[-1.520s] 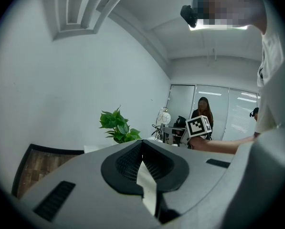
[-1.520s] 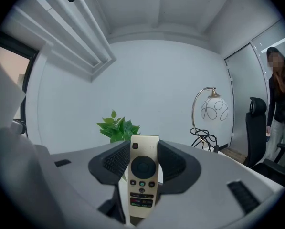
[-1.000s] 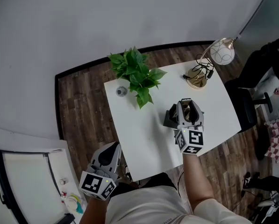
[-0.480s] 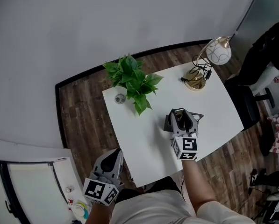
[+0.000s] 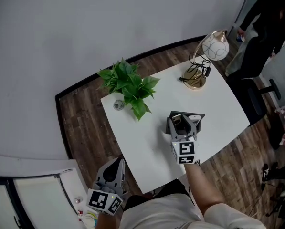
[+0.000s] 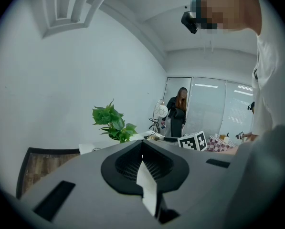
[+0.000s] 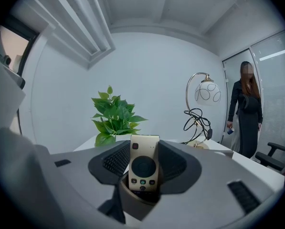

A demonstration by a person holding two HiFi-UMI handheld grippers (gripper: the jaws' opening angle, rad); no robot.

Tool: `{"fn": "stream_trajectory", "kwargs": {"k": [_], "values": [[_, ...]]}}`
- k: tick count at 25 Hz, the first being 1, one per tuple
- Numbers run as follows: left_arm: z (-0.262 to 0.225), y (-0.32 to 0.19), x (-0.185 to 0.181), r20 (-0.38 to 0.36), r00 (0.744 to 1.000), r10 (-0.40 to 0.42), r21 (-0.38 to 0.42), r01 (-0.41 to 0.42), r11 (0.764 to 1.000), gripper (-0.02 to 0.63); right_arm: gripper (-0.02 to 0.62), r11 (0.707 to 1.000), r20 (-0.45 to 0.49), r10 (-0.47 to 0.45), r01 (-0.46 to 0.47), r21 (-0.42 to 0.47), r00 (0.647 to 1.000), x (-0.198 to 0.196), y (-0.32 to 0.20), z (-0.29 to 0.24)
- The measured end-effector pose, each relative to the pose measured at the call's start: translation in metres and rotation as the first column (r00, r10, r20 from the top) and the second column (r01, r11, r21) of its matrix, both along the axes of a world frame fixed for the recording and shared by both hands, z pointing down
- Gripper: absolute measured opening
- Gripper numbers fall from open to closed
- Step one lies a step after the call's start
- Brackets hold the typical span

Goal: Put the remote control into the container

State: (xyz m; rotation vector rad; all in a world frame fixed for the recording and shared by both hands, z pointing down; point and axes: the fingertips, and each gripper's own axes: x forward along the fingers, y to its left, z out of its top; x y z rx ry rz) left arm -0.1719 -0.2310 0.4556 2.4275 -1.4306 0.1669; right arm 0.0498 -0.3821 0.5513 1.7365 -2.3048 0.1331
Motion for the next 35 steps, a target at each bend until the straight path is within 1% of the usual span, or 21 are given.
{"fn": "stream_trajectory", "kwargs": {"k": [4,9,15,20,22,23,24,26,28,32,35], "values": [[0.000,0.004,0.001,0.002,1.000,-0.002,-0.005,0.002,1.000,0.008,0.187,1.000,-0.008,-0.008,0.008,-0.002,1.000,-0.003,0.004,0.003],[-0.003,0.005,0.005,0.005,1.000,0.006,0.002,-0.006,1.000,0.008,0.187,1.000,0.023,-0.028,0.028,0.004,0.999,-0.005,0.004,-0.001],[-0.009,0.004,0.016,-0.009,1.000,0.019,0.025,-0.018,1.000,0.008,0.187,0.999,0.064,-0.048,0.047,0.027,0.997,-0.001,0.018,-0.026],[-0.020,0.002,0.027,-0.022,0.999,0.033,0.056,-0.032,0.998,0.008,0.184,0.997,0.097,-0.063,0.058,0.048,0.993,0.010,0.035,-0.059],[-0.023,0.003,0.032,-0.024,0.999,0.038,0.067,-0.036,0.997,0.008,0.154,0.996,0.102,-0.071,0.065,0.056,0.992,0.014,0.043,-0.071],[-0.025,0.004,0.035,-0.025,0.999,0.040,0.071,-0.038,0.997,0.008,0.111,0.996,0.104,-0.072,0.066,0.061,0.992,0.018,0.048,-0.077],[-0.027,0.004,0.037,-0.026,0.999,0.042,0.075,-0.040,0.996,0.008,0.081,0.995,0.105,-0.074,0.067,0.068,0.992,0.022,0.053,-0.083],[-0.031,0.003,0.043,-0.030,0.998,0.046,0.085,-0.043,0.995,0.008,0.057,0.994,0.110,-0.086,0.077,0.083,0.990,0.028,0.063,-0.097],[-0.037,0.001,0.048,-0.035,0.998,0.044,0.107,-0.040,0.993,0.008,0.041,0.992,0.116,-0.097,0.086,0.092,0.989,0.035,0.071,-0.109],[-0.058,0.002,0.058,-0.031,0.999,0.012,0.200,-0.006,0.980,0.008,0.020,0.991,0.107,-0.116,0.108,0.076,0.987,0.047,0.084,-0.118],[-0.060,0.000,0.069,-0.033,0.999,0.024,0.201,-0.017,0.979,0.008,0.014,0.989,0.111,-0.140,0.134,0.058,0.984,0.051,0.098,-0.121]]}}
